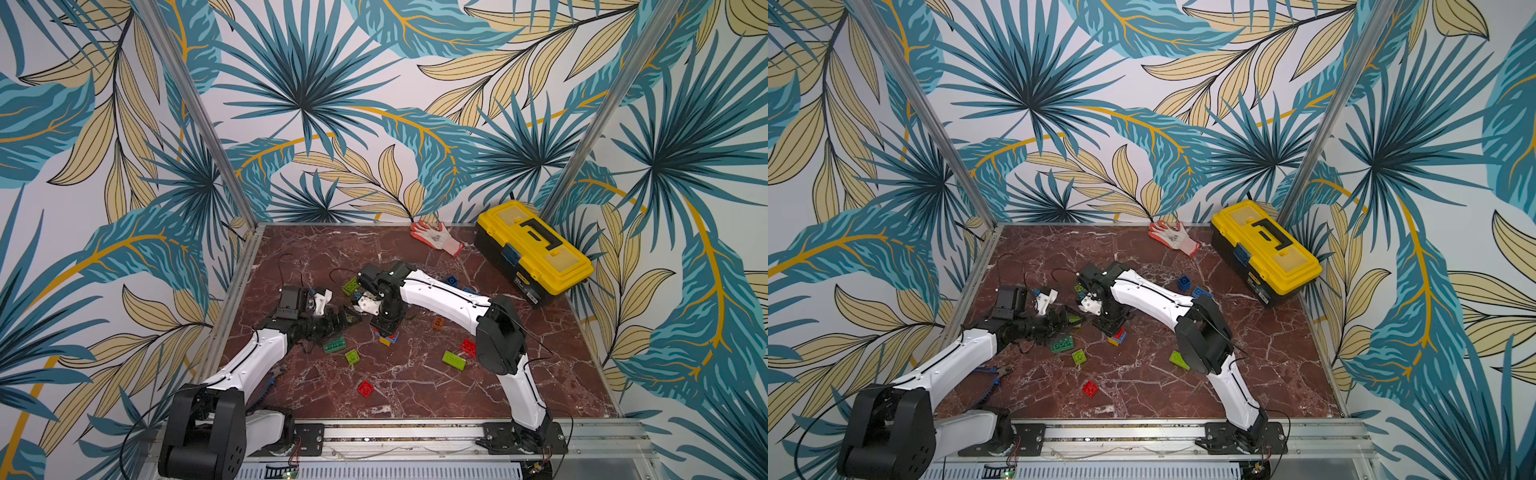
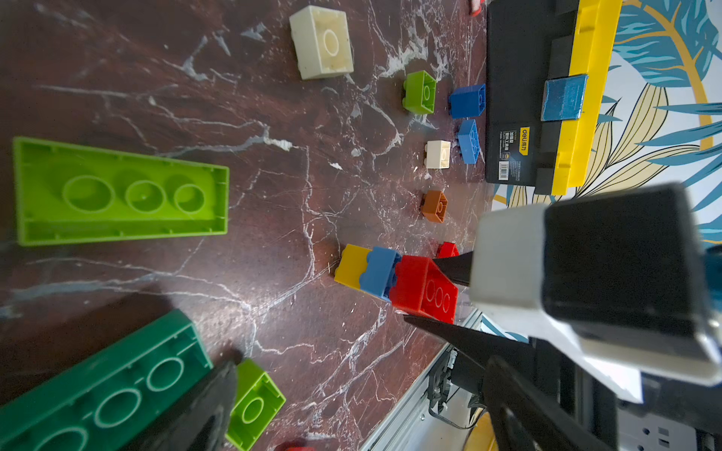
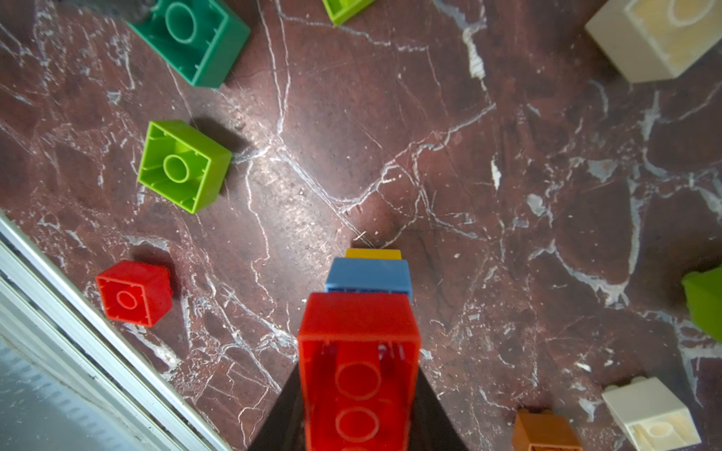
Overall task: Assemble a carrot with lego
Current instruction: Assemble the lego brick with the lego brick.
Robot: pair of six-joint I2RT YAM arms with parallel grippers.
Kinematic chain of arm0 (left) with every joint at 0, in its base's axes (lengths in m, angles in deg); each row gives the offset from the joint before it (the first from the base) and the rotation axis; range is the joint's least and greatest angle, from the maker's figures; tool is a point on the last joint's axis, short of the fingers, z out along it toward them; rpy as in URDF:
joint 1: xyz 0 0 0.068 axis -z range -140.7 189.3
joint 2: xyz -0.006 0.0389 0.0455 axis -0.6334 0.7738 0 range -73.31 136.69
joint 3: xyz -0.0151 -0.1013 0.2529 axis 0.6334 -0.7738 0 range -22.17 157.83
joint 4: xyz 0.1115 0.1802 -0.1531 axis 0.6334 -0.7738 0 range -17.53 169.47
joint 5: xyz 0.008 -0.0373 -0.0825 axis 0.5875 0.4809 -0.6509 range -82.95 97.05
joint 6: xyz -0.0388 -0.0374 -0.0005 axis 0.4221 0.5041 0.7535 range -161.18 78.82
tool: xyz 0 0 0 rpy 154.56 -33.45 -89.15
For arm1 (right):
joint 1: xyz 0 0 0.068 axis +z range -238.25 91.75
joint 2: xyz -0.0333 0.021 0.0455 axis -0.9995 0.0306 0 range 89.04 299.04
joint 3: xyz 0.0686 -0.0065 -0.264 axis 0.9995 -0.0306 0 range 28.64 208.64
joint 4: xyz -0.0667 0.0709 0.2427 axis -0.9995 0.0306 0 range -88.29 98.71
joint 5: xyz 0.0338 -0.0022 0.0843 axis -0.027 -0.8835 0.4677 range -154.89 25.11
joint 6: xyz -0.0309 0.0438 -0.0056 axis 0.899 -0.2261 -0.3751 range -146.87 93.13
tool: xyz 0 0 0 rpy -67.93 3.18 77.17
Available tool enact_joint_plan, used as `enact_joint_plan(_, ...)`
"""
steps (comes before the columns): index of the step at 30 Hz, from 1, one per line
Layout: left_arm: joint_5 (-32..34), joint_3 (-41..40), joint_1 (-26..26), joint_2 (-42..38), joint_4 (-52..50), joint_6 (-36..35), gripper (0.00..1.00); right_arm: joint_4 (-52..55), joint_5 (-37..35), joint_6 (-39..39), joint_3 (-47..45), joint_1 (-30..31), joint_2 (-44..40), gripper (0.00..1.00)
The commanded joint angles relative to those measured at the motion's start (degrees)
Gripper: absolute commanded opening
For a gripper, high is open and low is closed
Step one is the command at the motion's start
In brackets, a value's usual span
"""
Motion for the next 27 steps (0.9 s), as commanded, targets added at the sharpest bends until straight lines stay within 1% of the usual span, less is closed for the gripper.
enact_joint_plan(1,-0.6,-0.1,0.1,0.5,1.3,-1.3,0.99,0.1,-0.2,0.5,-1.5,-0.3,0.9,0.22)
enact_joint_plan(12,-0.4,0.0,0.1,0.8,1.4,-1.4,0.99,-2.5,-0.2,-0.2,-6.0,-0.7,-0.9,0.22)
enact_joint_plan(18,-0.3,0.0,0.0,0.9,1.3,-1.4,0.99,-3.4,0.0,-0.5,-7.3,-0.7,0.0,0.21)
enact_joint_plan(27,-0.3,0.0,0.1,1.2,1.3,-1.4,0.99,-4.5,-3.7,-1.6,-11.2,-0.2,0.3,0.2)
